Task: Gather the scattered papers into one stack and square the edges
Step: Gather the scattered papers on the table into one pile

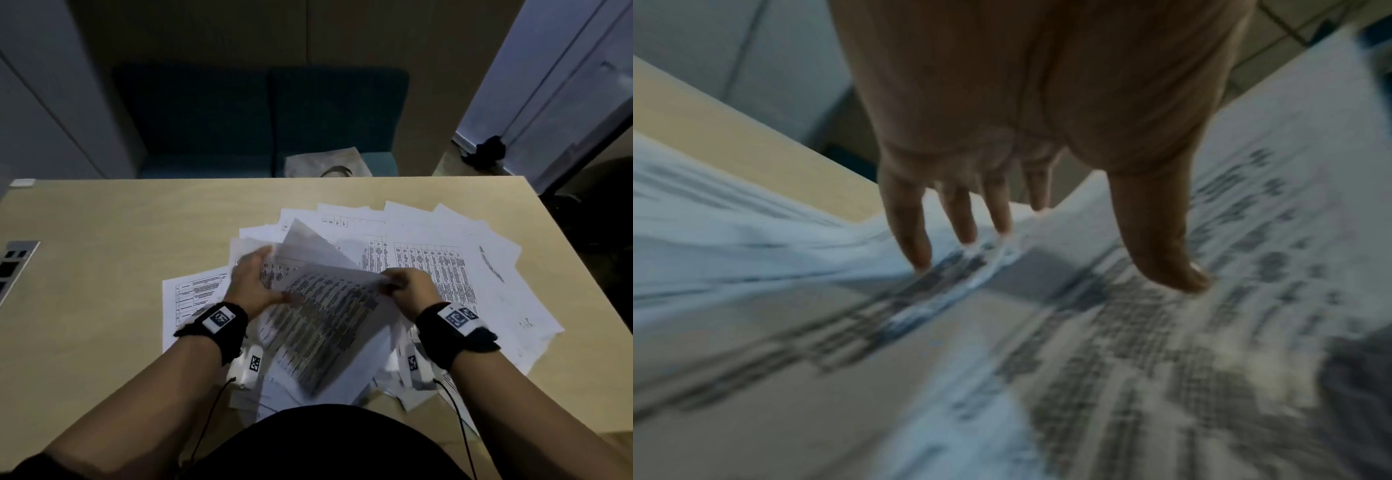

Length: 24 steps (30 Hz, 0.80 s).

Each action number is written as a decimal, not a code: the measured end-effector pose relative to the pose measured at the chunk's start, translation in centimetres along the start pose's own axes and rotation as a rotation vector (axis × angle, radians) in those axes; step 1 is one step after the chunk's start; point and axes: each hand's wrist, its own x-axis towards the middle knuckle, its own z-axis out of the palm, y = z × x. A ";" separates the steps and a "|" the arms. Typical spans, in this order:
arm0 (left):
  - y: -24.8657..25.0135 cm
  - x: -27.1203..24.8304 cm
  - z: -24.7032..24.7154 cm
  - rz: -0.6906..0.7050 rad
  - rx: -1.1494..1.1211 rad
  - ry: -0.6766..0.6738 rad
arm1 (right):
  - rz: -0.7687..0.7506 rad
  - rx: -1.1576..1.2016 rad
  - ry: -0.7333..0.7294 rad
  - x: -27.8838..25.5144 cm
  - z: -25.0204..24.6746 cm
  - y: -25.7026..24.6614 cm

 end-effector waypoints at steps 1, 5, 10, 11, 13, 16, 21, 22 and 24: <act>-0.5 0.1 -0.5 -0.020 0.047 0.125 | -0.010 -0.019 0.016 0.1 -0.5 0.1; -4.0 0.5 -3.3 -0.219 -0.103 0.297 | 0.006 0.028 0.042 0.3 -1.6 1.5; -4.8 0.2 -3.7 -0.196 -0.214 0.128 | 0.009 0.185 -0.044 0.6 -2.1 0.8; -4.7 0.2 -3.5 -0.149 -0.238 0.101 | 0.025 0.209 -0.073 0.7 -2.1 0.3; -4.2 0.2 -2.9 -0.077 -0.300 0.046 | -0.002 0.196 -0.105 1.2 -1.7 -0.4; -3.5 -0.2 -1.9 -0.056 -0.371 -0.043 | -0.038 0.173 -0.097 2.2 -1.1 -1.1; -4.0 -0.5 -1.9 -0.128 -0.454 0.020 | 0.033 0.238 0.061 2.6 -0.9 -0.7; -4.1 -0.6 -2.0 -0.136 -0.467 0.031 | 0.070 0.269 0.104 2.5 -0.9 -0.4; -4.2 -0.8 -2.1 -0.152 -0.488 0.019 | 0.097 0.263 0.198 2.6 -0.7 0.6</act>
